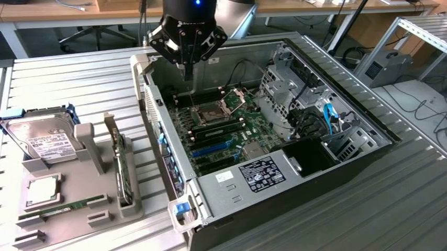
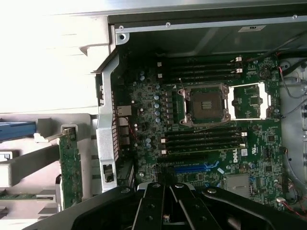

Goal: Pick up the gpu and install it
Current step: 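Reach for the gpu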

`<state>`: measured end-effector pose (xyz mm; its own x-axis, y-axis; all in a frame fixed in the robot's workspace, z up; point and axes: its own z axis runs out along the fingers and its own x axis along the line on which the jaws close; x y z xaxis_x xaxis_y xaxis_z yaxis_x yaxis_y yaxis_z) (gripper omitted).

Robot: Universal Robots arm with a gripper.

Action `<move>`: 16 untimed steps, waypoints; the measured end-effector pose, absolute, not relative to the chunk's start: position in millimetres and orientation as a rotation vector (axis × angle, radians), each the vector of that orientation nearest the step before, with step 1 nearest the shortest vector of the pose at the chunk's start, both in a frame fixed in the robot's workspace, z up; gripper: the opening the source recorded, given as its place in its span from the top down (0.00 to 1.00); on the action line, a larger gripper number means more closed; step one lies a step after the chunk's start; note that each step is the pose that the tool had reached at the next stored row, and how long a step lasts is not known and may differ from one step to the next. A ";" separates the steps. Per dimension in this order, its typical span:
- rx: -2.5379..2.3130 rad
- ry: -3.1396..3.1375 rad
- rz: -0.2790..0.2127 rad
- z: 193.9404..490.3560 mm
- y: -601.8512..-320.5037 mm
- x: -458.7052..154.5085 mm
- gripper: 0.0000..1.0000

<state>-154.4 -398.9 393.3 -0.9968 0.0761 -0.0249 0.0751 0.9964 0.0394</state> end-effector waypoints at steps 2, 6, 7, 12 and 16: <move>0.118 3.112 0.059 393.3 -398.9 -155.3 0.89; 0.118 3.113 0.059 393.3 -398.9 -157.4 0.89; 0.118 3.112 0.059 393.3 -398.9 -157.8 0.89; 0.118 3.112 0.057 393.3 -398.9 -162.8 0.89; 0.118 3.112 0.055 393.3 -398.9 -169.7 0.89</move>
